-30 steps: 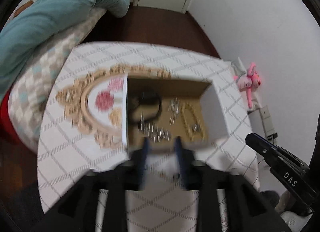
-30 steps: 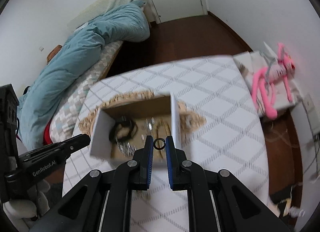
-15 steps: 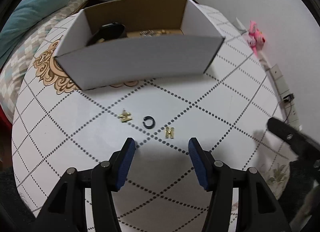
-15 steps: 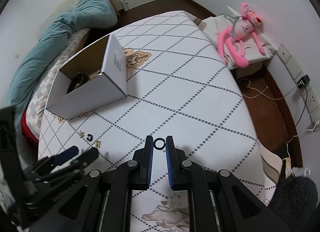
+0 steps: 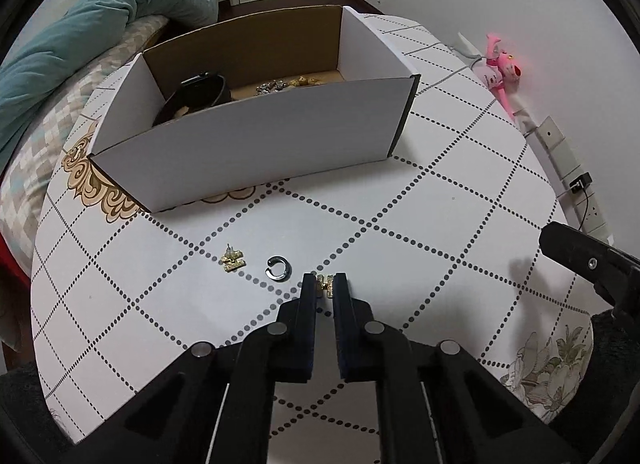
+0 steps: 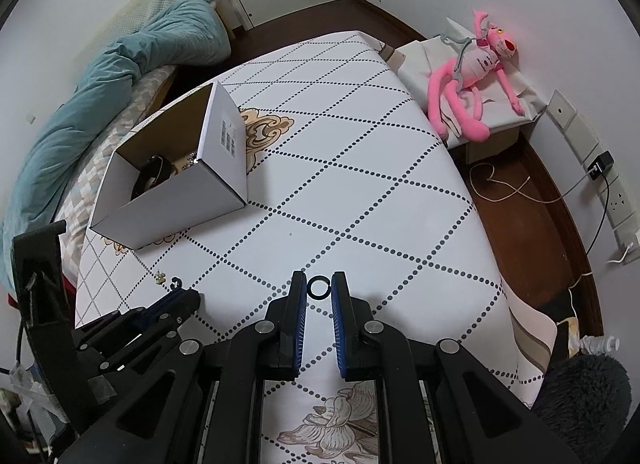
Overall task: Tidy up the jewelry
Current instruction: 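Carry the ring and earring into the box and open both tools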
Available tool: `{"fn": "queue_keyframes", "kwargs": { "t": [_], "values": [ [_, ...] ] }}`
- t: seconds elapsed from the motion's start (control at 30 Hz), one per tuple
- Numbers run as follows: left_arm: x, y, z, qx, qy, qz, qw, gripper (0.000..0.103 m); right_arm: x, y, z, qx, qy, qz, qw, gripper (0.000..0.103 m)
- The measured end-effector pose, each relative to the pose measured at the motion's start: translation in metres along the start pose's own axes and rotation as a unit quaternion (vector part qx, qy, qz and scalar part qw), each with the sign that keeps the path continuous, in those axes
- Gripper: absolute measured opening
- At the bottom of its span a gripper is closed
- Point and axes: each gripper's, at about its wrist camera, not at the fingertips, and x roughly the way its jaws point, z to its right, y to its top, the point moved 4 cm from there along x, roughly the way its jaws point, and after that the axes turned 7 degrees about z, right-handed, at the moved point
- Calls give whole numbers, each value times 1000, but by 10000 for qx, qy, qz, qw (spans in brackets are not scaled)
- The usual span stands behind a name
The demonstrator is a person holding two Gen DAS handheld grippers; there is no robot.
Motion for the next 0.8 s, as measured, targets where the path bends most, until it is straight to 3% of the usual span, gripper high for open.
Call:
{"fn": "queue_keyframes", "kwargs": {
  "t": [0.2,0.37,0.57,0.7,0.8],
  "values": [
    [-40,24,-8,-240,-416,238,9986,5,-14,16,-17,-11,340,97,9994,13],
    [-66,84,-34,-548,-753,455,9946,6,-18,61,-55,-115,932,206,9954,13],
    [-43,138,-74,-696,-598,280,9954,6,20,122,-109,-450,1208,19,9917,13],
    [-19,151,-94,-846,-492,-29,9952,7,55,142,-125,-727,980,-306,9921,13],
    [-8,152,-104,-877,-105,-291,9957,8,78,148,-129,-839,862,-676,9904,14]
  ]
}}
